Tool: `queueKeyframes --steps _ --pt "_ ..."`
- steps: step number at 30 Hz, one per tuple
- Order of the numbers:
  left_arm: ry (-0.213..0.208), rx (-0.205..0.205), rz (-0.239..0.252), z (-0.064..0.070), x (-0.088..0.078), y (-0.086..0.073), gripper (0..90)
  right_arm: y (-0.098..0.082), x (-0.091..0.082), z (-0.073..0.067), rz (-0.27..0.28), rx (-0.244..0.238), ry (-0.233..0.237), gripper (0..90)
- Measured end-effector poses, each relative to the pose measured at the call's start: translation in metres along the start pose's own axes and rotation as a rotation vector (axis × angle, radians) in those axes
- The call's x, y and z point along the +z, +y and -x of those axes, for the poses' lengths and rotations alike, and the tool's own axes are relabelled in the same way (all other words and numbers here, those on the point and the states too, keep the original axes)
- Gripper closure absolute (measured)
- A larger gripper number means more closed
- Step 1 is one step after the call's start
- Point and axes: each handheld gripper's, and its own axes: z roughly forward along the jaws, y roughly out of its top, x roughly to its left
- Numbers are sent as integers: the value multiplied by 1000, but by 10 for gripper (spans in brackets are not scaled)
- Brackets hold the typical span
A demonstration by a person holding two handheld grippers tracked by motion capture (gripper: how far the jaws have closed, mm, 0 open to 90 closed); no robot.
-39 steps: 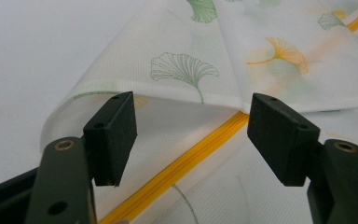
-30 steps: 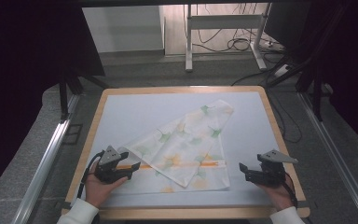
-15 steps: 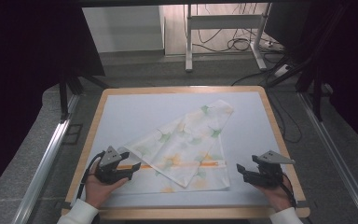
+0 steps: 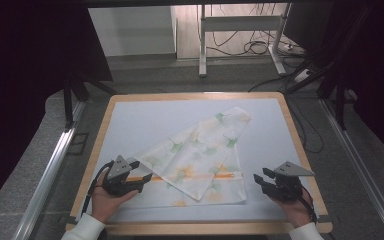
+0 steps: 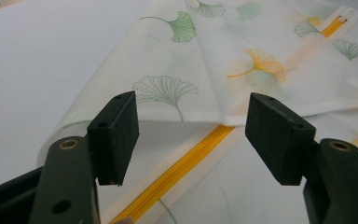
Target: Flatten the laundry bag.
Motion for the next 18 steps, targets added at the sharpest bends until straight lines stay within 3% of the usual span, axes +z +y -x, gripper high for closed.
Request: queueKeyframes --steps 3,4,8,18 --pt "-10 4 0 3 1 1 339 2 -2 -4 12 -22 20 723" --pt "-10 4 1 3 1 1 337 3 -2 -7 10 -30 36 804" --pt "-13 7 5 3 2 4 336 4 0 -12 -1 -43 75 890" --pt "-37 47 10 15 5 17 331 6 15 -33 -57 -75 158 892"
